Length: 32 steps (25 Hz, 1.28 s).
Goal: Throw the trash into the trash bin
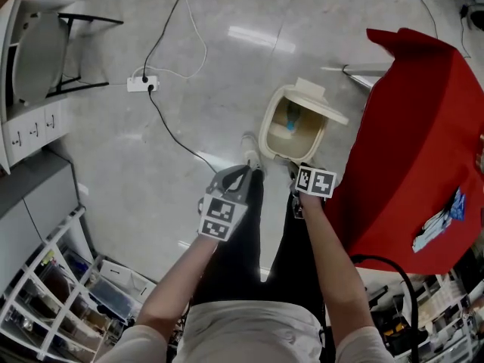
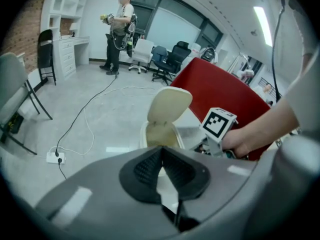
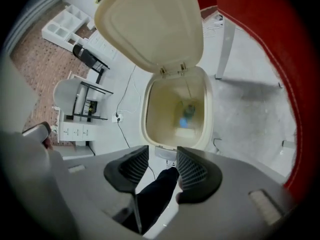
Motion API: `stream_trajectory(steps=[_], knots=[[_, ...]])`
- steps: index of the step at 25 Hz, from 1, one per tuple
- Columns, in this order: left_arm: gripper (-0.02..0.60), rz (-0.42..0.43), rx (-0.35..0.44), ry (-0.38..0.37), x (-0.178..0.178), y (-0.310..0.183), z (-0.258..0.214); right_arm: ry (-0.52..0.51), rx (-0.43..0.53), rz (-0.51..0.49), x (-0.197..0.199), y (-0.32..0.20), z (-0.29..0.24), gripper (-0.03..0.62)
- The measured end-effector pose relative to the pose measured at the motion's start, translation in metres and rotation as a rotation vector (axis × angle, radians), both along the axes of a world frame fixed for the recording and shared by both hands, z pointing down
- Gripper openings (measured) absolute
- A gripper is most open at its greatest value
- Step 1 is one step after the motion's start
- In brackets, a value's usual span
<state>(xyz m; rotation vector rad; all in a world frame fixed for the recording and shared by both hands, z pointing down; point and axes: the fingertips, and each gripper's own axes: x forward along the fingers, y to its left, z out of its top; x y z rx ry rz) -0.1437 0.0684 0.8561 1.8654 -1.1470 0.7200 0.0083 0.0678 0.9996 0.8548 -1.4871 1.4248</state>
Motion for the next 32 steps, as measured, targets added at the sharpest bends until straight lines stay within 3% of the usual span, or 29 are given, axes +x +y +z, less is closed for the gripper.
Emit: stream_trajectory(steps=[13, 19, 32], knots=[[0.005, -0.054, 0.065, -0.038, -0.003, 0.004, -0.125, -0.126, 0.356, -0.063, -0.002, -0.031, -0.188, 0.058], [0.005, 0.025, 0.093, -0.037, 0.015, 0.006, -0.175, -0.229, 0.463, -0.059, 0.009, -0.031, -0.260, 0.000], [0.005, 0.224, 0.201, -0.004, 0.058, 0.015, -0.278, -0.306, 0.625, -0.178, 0.041, -0.010, -0.385, 0.000]])
